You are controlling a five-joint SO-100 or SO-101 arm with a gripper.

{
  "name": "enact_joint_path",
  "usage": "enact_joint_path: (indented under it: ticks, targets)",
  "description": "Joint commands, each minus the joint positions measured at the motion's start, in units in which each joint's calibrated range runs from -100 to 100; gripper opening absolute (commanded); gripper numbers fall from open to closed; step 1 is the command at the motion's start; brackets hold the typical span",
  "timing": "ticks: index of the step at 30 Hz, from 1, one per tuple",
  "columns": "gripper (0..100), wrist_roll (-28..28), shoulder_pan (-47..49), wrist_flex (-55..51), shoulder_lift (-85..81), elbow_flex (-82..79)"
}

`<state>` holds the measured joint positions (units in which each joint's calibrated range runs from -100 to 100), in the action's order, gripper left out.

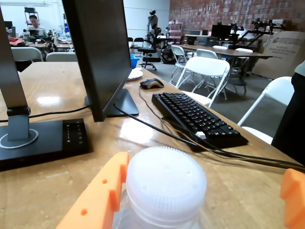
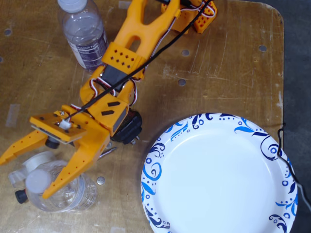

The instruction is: Move the bottles to the plate

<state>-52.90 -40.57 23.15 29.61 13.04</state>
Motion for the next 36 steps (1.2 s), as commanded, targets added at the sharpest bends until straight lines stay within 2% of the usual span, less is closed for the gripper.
enact_joint_path:
  ticks: [1,9,17,23,28,36]
  targets:
    - [33,-0.3,0.1,-0.1,-0.4,3.4]
    - [33,-0.4,1.2,-0.1,-0.3,3.1]
    - [22,-1.9,1.7,-0.1,-0.2,2.4]
    - [20,-1.9,0.8,-0.1,0.7,2.6]
    - [14,-1.9,-0.7,-0.1,1.2,3.3]
    - [13,-2.1,-1.9,-0.1,0.6,3.3]
